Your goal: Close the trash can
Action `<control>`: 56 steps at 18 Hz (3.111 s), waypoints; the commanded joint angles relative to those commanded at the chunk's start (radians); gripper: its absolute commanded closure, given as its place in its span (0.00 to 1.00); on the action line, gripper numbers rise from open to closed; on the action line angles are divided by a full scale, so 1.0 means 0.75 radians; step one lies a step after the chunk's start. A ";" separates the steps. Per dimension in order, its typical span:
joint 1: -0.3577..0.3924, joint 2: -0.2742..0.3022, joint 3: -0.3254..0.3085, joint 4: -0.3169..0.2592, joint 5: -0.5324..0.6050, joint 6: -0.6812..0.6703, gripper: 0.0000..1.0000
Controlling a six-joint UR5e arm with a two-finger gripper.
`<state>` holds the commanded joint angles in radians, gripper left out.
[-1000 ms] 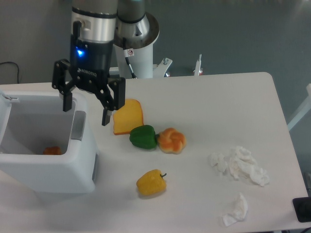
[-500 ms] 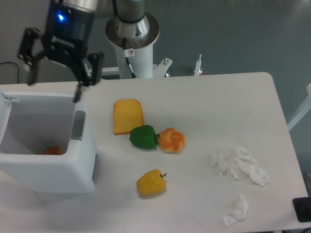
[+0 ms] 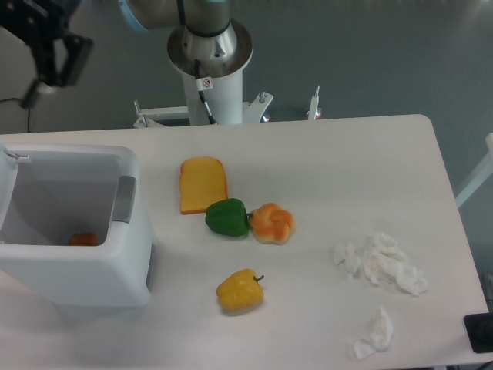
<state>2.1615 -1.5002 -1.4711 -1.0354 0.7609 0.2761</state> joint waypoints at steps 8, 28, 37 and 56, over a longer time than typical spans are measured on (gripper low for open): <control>-0.076 -0.012 0.002 0.000 -0.180 0.000 0.00; -0.229 -0.102 -0.018 0.002 -0.350 0.002 0.00; -0.274 -0.178 -0.010 0.027 -0.350 0.012 0.00; -0.266 -0.205 -0.027 0.029 -0.107 0.006 0.00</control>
<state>1.9620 -1.6536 -1.4910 -1.0140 0.6807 0.2807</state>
